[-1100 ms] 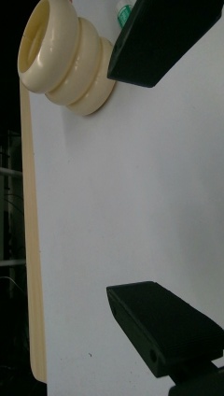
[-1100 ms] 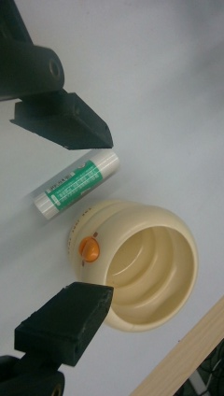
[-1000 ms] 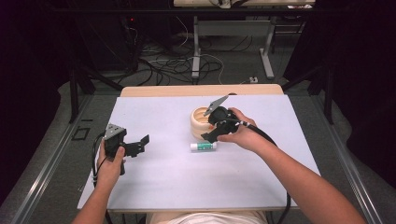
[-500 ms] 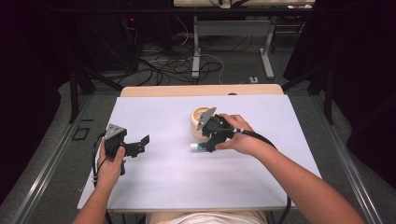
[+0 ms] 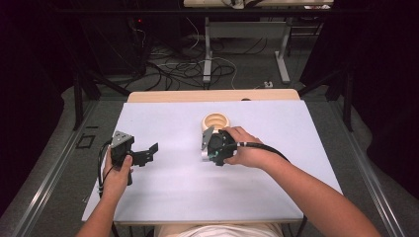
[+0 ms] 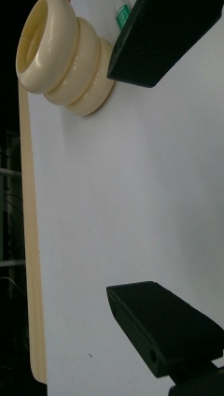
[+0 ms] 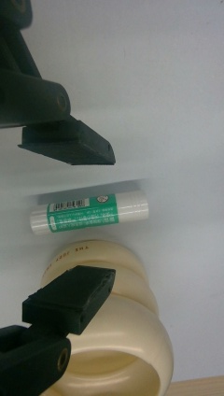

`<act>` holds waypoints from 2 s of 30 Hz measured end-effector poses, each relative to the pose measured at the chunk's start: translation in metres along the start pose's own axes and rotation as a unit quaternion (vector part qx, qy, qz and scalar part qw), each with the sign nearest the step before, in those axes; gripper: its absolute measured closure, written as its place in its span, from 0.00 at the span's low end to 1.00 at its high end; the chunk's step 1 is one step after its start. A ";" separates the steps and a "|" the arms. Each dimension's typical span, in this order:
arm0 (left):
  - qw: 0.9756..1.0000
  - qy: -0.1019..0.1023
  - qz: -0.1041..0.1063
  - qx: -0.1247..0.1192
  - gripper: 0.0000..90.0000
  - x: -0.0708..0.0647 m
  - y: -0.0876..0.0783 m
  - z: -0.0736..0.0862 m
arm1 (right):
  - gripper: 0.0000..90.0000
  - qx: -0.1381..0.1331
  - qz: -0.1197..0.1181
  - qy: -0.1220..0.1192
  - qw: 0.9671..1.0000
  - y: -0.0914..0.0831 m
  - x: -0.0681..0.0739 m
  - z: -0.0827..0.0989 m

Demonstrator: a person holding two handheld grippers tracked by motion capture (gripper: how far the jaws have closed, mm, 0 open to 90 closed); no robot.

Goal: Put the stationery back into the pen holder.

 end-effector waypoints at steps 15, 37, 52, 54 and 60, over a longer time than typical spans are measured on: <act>1.000 0.003 0.000 0.003 0.00 0.000 0.000 0.000 | 0.48 0.027 0.005 -0.022 0.999 0.019 0.000 0.003; 1.000 0.002 0.000 0.000 0.00 0.000 0.000 0.000 | 0.56 0.057 0.010 -0.062 0.996 0.043 0.002 0.006; 1.000 0.001 0.001 0.003 0.00 0.000 0.000 0.000 | 0.62 0.079 0.007 -0.080 0.994 0.054 0.003 0.013; 1.000 0.002 0.001 0.002 0.00 0.000 0.000 0.000 | 0.63 0.083 0.006 -0.078 0.993 0.055 0.003 0.014; 1.000 0.002 0.001 0.003 0.00 0.000 0.001 0.000 | 0.65 0.094 0.001 -0.082 0.992 0.058 0.002 0.018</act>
Point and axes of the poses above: each handheld gripper's, and its own axes: y roughly forward along the jaws, z roughly out of its underside, x roughly to its left, the point moved 7 cm from there along y, roughly forward along the jaws
